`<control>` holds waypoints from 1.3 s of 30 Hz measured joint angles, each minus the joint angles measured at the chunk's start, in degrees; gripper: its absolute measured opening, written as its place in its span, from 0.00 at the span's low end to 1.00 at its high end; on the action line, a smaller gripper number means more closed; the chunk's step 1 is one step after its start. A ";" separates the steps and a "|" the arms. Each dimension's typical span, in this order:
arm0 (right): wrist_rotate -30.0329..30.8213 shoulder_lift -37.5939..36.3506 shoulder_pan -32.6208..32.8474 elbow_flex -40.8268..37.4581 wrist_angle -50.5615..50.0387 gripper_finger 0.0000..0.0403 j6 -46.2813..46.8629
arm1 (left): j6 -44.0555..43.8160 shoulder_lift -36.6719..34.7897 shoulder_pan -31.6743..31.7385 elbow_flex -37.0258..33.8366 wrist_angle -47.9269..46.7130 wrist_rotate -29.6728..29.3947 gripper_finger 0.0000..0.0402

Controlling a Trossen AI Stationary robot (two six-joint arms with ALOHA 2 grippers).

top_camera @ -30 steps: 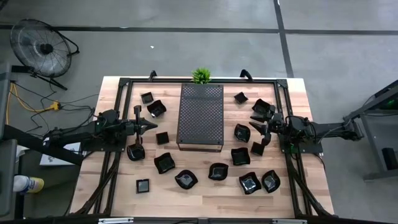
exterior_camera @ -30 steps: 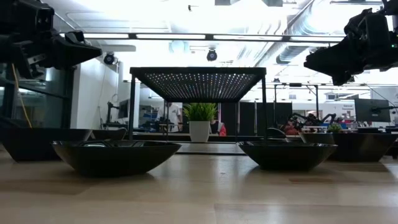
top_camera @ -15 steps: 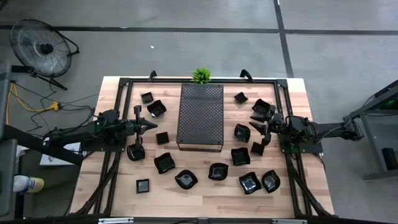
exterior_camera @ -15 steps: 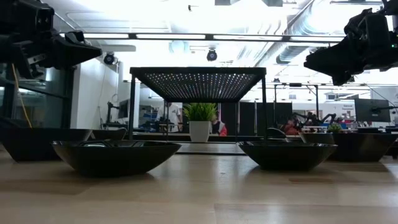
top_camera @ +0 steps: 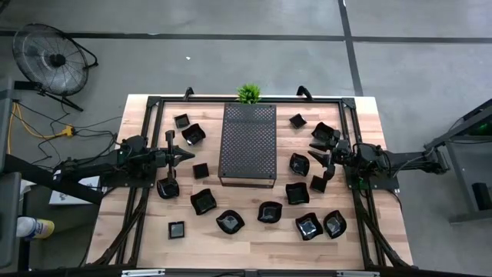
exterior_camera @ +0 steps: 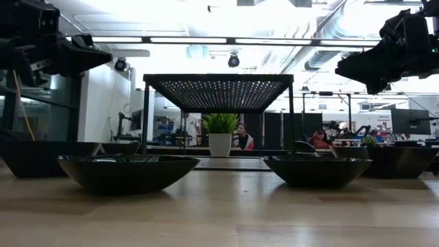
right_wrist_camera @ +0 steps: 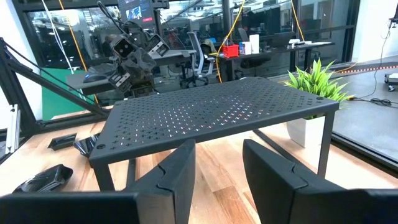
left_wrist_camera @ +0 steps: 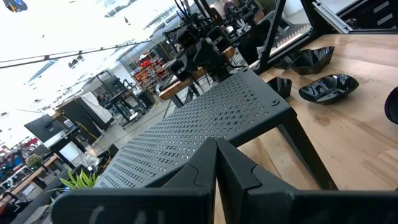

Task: Pick & Place Mini shaped plates

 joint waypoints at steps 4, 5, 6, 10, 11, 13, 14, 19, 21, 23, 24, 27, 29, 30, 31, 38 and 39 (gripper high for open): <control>0.00 0.01 0.00 0.00 0.01 0.32 0.02 | 0.00 0.00 0.01 0.00 0.00 0.00 0.00; 0.00 0.00 -0.01 0.00 0.03 0.32 0.27 | 0.00 0.00 -0.01 -0.02 0.00 0.00 0.00; -0.01 -0.02 -0.02 0.01 0.07 0.32 1.27 | 0.00 0.00 0.00 -0.02 0.00 0.00 0.00; -0.02 0.00 0.00 0.01 0.20 0.32 8.22 | 0.00 0.00 -0.02 -0.01 0.00 0.00 0.00; -0.02 -0.02 0.01 -0.02 0.24 0.32 9.68 | 0.00 -0.01 0.00 0.00 -0.01 0.00 0.00; 0.04 0.01 -0.02 -0.01 0.26 0.32 11.85 | 0.00 -0.02 0.01 0.01 0.00 0.00 0.00; 0.37 0.00 -0.01 -0.02 0.43 0.32 12.83 | 0.00 0.00 0.00 0.01 -0.02 0.00 0.00; 1.98 0.01 -0.06 -0.02 2.39 0.32 13.39 | 0.00 0.00 -0.01 -0.01 -0.02 0.00 0.00; 1.81 0.00 -0.04 -0.01 4.01 0.32 11.83 | 0.00 0.00 -0.02 0.01 0.00 0.00 0.00; 4.46 0.01 -0.08 0.01 5.94 0.32 9.02 | -0.02 0.00 -0.02 -0.01 -0.02 0.00 0.00; 6.92 0.01 -0.12 0.04 6.41 0.32 8.73 | 0.00 -0.02 0.00 -0.01 0.00 0.00 0.00; 12.35 0.09 -0.12 0.98 5.40 0.32 7.56 | -0.01 -0.01 0.00 0.00 -0.01 0.00 0.00; 12.89 0.07 -0.14 2.21 4.87 0.32 5.58 | 0.00 0.00 -0.02 -0.01 0.00 0.00 0.00; 12.78 0.07 -0.12 2.78 4.12 0.32 4.31 | 0.00 0.00 -0.01 -0.01 0.00 0.00 0.00; 12.72 0.13 -0.12 3.38 3.07 0.32 3.57 | 0.00 -0.01 -0.01 0.00 0.00 0.00 0.00; 14.03 3.47 -0.12 11.87 -8.89 0.32 4.53 | -0.01 0.00 0.00 -0.01 -0.01 0.00 0.00; 14.04 4.44 -0.12 13.40 -10.98 0.32 5.90 | -0.01 -0.01 -0.02 -0.02 0.00 0.00 0.00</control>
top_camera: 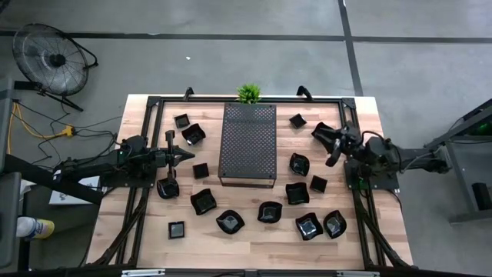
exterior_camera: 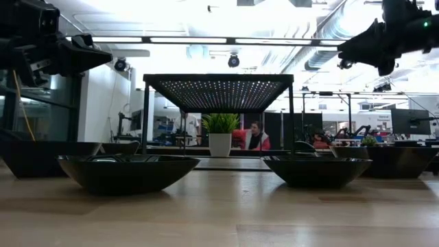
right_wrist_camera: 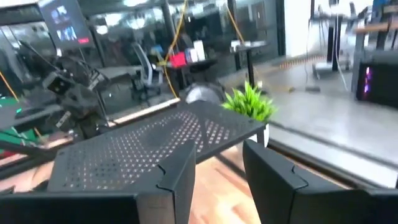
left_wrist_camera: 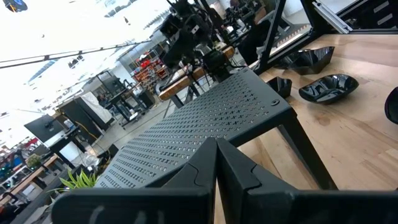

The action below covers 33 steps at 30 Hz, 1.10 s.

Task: Pick & Place Mini shaped plates
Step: Put the distorted square plate on the shelf

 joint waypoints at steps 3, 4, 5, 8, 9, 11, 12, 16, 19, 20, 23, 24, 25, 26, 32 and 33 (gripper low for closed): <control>-0.59 3.71 0.00 4.76 -7.54 0.32 3.36 | 0.01 -0.01 0.00 0.00 0.00 0.00 0.00; -1.08 5.17 0.00 6.18 -9.85 0.32 4.34 | 0.01 0.01 0.00 0.00 -0.02 0.00 0.00; -1.16 6.80 0.01 7.64 -11.71 0.32 5.34 | 0.01 0.01 0.00 0.00 -0.02 0.00 0.00; -1.30 11.84 0.00 11.28 -15.73 0.32 7.67 | 0.01 -0.01 0.02 0.00 0.00 0.00 0.00; -1.57 13.72 0.00 12.34 -16.63 0.32 7.91 | 0.01 0.01 0.00 0.02 0.00 0.00 0.00; -1.64 17.54 0.00 14.33 -18.58 0.32 8.61 | -0.01 0.01 0.00 0.02 0.00 0.00 0.00; -1.64 19.52 0.01 15.41 -19.30 0.32 8.73 | 0.01 0.01 0.02 0.00 0.00 0.00 0.00; -1.54 27.93 0.00 19.02 -22.80 0.32 8.75 | 0.01 0.00 0.01 0.01 -0.01 0.00 0.00; -1.52 33.68 -0.01 21.61 -25.30 0.32 8.47 | 0.00 -0.01 0.02 0.02 0.00 0.00 0.00; -1.52 35.54 -0.03 22.47 -26.45 0.32 8.27 | 0.01 -0.01 0.02 0.00 0.00 0.00 0.00; -1.31 40.68 -0.04 24.90 -30.58 0.32 8.30 | 0.01 0.01 0.00 0.00 -0.02 0.00 0.00; -1.21 42.26 -0.04 25.64 -32.00 0.32 8.59 | 0.01 0.00 0.00 0.01 0.00 0.00 0.00; -1.23 43.72 -0.16 26.38 -33.25 0.32 9.03 | 0.01 0.01 0.01 0.01 -0.01 0.00 0.00; -1.26 45.10 -0.47 27.11 -34.47 0.32 9.70 | 0.01 0.01 0.00 0.00 0.00 0.00 0.00; -1.77 52.77 -4.71 31.85 -45.80 0.32 17.66 | 0.01 0.00 0.01 0.02 0.00 0.00 0.00; -1.97 53.93 -5.63 32.55 -47.83 0.32 18.25 | 0.01 0.00 0.01 0.00 0.00 0.00 0.00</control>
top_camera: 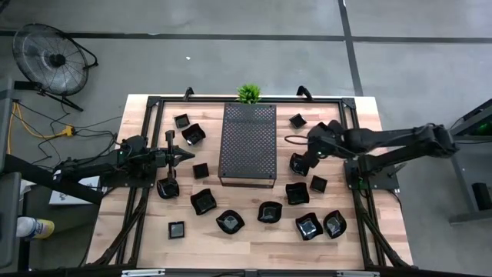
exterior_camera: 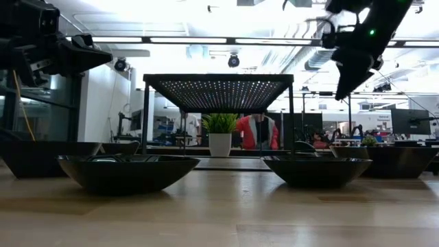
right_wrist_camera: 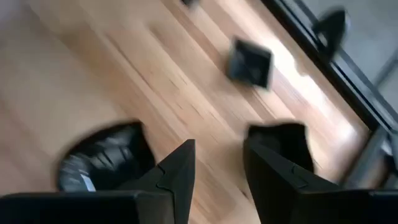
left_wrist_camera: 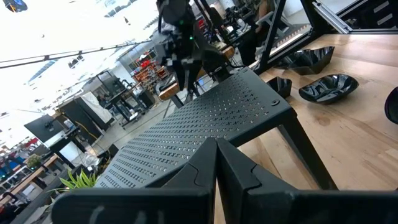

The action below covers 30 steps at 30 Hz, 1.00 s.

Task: Pick & Place Mini shaped plates
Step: Put the distorted square plate on the shelf

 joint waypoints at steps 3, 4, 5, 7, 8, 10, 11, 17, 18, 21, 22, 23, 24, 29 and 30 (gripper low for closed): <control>-2.40 2.86 -2.82 1.50 -4.00 0.32 0.53 | 0.00 -0.01 -0.01 0.02 0.00 0.00 0.00; -3.50 3.64 -3.82 1.66 -4.73 0.33 0.53 | 0.00 0.00 0.00 0.02 0.00 0.00 0.00; -4.41 4.37 -4.81 1.66 -5.12 0.34 0.50 | 0.00 -0.01 0.01 0.02 -0.02 0.00 0.00; -5.63 5.73 -6.76 1.44 -5.63 0.36 -0.03 | 0.00 0.01 0.01 0.01 -0.01 0.00 0.00; -6.18 6.40 -7.67 1.30 -6.00 0.38 -0.56 | 0.00 0.00 -0.01 0.02 0.00 0.00 0.00; -6.94 7.73 -9.32 1.29 -6.71 0.43 -1.26 | 0.00 0.01 0.01 0.01 -0.01 0.00 0.00; -7.54 8.37 -10.11 1.29 -6.79 0.45 -1.76 | 0.00 0.01 0.01 0.02 0.00 0.00 0.00; -10.73 11.40 -14.33 1.28 -6.79 0.53 -3.64 | 0.00 0.01 -0.01 0.01 -0.01 0.00 0.00; -10.79 11.91 -15.09 1.27 -6.77 0.53 -3.80 | 0.00 0.01 -0.01 0.01 0.00 0.00 0.00; -10.97 13.80 -17.26 1.27 -6.77 0.54 -5.18 | 0.00 0.01 0.00 0.01 0.00 0.00 0.00; -11.21 14.44 -18.01 1.27 -6.75 0.54 -5.71 | 0.00 -0.01 -0.01 0.01 -0.02 0.00 0.00; -11.47 15.14 -18.71 1.27 -6.71 0.54 -6.14 | -0.02 0.01 -0.01 0.00 0.00 0.00 0.00; -11.67 15.83 -19.37 1.27 -6.63 0.54 -6.45 | 0.00 0.01 -0.01 0.01 -0.01 0.00 0.00; -11.71 19.09 -22.38 1.25 -5.10 0.54 -9.94 | 0.00 0.01 -0.01 0.02 -0.02 0.00 0.00; -11.75 19.65 -22.88 1.25 -4.49 0.54 -10.85 | -0.01 0.01 -0.01 0.00 -0.02 0.00 0.00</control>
